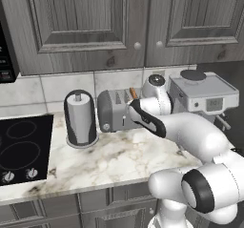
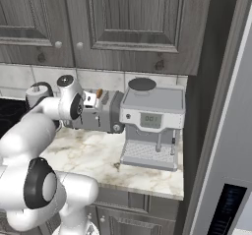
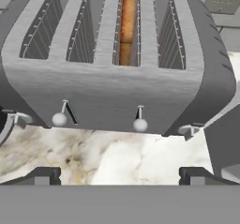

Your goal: Start the toaster. Once the lever pops up, take the bread to the plate on the dining counter.

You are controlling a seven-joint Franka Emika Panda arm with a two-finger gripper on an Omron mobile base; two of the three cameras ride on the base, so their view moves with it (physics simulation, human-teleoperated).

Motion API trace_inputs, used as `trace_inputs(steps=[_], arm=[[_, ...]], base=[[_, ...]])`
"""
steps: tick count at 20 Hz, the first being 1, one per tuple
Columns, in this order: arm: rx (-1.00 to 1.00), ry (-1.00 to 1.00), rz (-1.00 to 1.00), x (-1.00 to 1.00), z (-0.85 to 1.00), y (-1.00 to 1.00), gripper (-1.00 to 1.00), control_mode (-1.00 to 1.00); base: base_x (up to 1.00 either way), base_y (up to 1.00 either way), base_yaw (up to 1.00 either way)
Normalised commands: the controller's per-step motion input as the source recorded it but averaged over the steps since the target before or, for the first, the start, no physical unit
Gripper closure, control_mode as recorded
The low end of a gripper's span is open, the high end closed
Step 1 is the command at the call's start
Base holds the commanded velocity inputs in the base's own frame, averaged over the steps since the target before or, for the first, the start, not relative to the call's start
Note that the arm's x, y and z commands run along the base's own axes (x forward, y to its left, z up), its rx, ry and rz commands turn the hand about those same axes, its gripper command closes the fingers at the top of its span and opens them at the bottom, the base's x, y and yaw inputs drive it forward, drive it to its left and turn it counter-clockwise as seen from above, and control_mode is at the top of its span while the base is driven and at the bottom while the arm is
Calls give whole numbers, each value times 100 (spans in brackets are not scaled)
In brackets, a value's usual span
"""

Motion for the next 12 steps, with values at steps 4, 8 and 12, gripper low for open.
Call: trace_inputs(steps=[4, 8, 12], arm=[[0, 0, 0, 19, -12, 3, -100, -100], [0, 0, 0, 11, -14, 0, -100, -100], [0, 0, 0, 7, -18, 0, -100, -100]], base=[[0, 0, 0], [0, 0, 0], [0, 0, 0]])
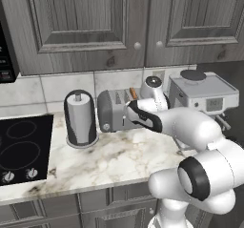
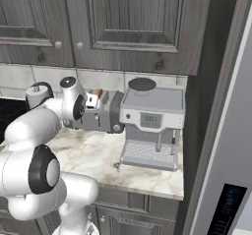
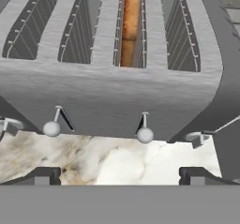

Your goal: Start the toaster. Once the lever pops up, take the bread to the plate on the dining counter.

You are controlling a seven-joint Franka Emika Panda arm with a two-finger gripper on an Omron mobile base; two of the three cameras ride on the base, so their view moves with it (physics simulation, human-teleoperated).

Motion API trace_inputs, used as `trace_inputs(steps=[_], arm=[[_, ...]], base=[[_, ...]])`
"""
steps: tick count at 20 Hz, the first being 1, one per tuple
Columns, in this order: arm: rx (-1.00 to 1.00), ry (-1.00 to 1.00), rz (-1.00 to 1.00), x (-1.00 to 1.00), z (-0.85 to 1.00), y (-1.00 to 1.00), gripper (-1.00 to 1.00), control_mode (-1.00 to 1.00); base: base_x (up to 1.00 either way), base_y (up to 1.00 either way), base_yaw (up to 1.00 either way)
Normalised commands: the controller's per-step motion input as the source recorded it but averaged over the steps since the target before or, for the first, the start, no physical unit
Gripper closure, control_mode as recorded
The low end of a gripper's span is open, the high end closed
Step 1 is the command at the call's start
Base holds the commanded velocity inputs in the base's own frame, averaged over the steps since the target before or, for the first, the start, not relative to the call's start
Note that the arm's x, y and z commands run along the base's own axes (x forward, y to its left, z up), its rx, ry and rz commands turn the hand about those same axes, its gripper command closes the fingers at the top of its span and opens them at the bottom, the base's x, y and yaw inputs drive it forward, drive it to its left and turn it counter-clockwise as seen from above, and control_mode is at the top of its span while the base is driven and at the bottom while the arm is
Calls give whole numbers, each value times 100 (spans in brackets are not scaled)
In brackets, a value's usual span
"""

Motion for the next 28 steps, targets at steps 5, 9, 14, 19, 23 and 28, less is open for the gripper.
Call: trace_inputs(steps=[5, 9, 14, 19, 23, 28], arm=[[0, 0, 0, 7, -16, 0, -100, -100], [0, 0, 0, 6, -14, 0, -100, -100], [0, 0, 0, 9, -12, 0, -100, -100], [0, 0, 0, 9, -9, 0, -100, -100], [0, 0, 0, 13, -8, 0, -100, -100], [0, 0, 0, 4, -3, 0, -100, -100]], base=[[0, 0, 0], [0, 0, 0], [0, 0, 0], [0, 0, 0], [0, 0, 0], [0, 0, 0]])
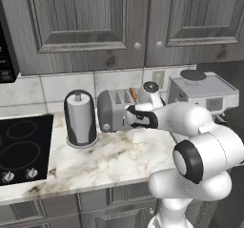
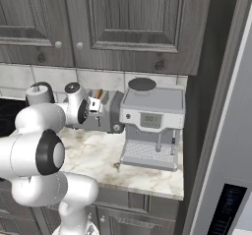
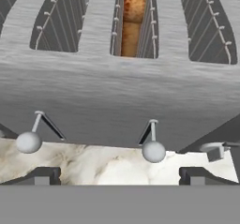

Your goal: Start the toaster. Once the lever pops up, take the bread to the plate on the dining counter.

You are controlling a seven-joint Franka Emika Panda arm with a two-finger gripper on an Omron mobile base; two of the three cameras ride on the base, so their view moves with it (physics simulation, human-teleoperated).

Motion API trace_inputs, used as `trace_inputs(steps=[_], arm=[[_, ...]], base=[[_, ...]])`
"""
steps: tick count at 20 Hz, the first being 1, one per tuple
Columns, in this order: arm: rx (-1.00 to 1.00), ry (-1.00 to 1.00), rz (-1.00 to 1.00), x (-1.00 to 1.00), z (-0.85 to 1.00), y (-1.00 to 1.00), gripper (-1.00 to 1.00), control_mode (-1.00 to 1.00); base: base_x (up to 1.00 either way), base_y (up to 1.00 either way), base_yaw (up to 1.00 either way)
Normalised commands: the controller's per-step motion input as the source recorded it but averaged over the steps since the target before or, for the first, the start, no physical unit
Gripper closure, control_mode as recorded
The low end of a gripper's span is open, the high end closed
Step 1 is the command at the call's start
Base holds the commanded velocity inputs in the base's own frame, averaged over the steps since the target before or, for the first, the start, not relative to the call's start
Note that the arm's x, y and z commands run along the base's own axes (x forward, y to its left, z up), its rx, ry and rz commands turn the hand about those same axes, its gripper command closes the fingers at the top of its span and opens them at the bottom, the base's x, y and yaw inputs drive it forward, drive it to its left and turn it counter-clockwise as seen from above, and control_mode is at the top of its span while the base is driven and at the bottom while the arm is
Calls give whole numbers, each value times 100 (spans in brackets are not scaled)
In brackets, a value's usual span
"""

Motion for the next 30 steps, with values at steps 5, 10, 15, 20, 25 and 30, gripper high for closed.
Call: trace_inputs(steps=[5, 10, 15, 20, 25, 30], arm=[[0, 0, 0, 4, 0, 0, -100, -100], [0, 0, 0, 12, -1, 4, -100, -100], [0, 0, 0, 18, -5, 9, -100, -100], [0, 0, 0, 9, -5, 3, -100, -100], [0, 0, 0, 0, -10, 0, -100, -100], [0, 0, 0, 0, -14, 0, -100, -100]], base=[[0, 0, 0], [0, 0, 0], [0, 0, 0], [0, 0, 0], [0, 0, 0], [0, 0, 0]])
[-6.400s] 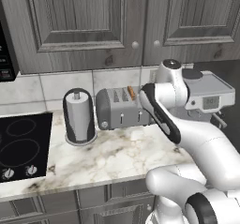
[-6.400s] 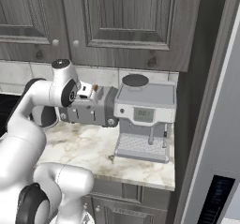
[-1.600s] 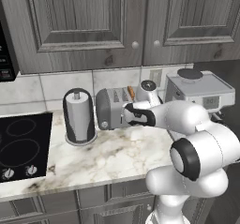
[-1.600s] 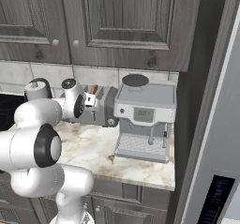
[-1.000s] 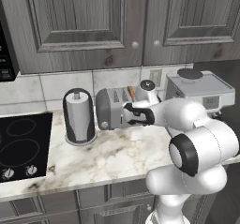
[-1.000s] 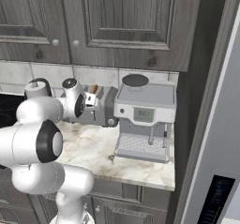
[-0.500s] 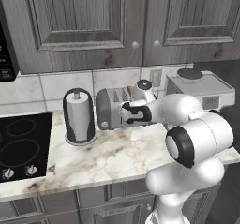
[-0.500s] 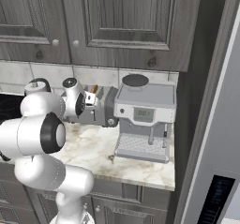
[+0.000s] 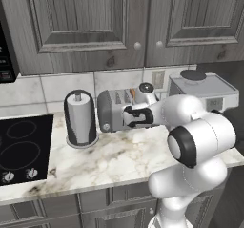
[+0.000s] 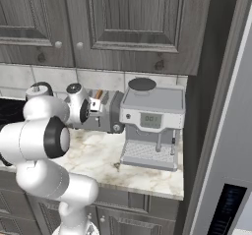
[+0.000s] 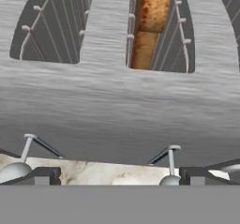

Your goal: Start the toaster. Once the lever pops up, take the bread to the plate on the dining counter.

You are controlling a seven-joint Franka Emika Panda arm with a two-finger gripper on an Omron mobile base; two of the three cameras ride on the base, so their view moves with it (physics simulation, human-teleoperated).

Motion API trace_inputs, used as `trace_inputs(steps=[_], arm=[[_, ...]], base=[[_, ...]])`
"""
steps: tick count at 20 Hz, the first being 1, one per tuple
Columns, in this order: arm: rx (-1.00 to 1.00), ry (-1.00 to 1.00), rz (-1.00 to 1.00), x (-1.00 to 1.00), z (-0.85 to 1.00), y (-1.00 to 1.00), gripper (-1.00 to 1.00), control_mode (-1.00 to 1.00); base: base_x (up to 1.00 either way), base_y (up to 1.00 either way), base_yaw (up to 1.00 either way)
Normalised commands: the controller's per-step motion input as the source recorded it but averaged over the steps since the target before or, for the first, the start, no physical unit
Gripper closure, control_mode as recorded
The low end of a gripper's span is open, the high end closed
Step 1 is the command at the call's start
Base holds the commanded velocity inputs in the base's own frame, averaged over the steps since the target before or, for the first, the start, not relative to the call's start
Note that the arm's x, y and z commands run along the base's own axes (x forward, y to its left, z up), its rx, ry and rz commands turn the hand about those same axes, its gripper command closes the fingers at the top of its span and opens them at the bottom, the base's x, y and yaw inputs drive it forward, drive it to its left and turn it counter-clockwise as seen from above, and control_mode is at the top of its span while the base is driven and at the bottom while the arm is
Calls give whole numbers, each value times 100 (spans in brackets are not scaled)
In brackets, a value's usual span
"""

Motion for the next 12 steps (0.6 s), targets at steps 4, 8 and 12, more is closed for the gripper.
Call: trace_inputs(steps=[4, 8, 12], arm=[[0, 0, 0, 0, -21, 0, -100, -100], [0, 0, 0, 0, -20, 0, -100, -100], [0, 0, 0, 0, -21, 0, -100, -100]], base=[[0, 0, 0], [0, 0, 0], [0, 0, 0]])
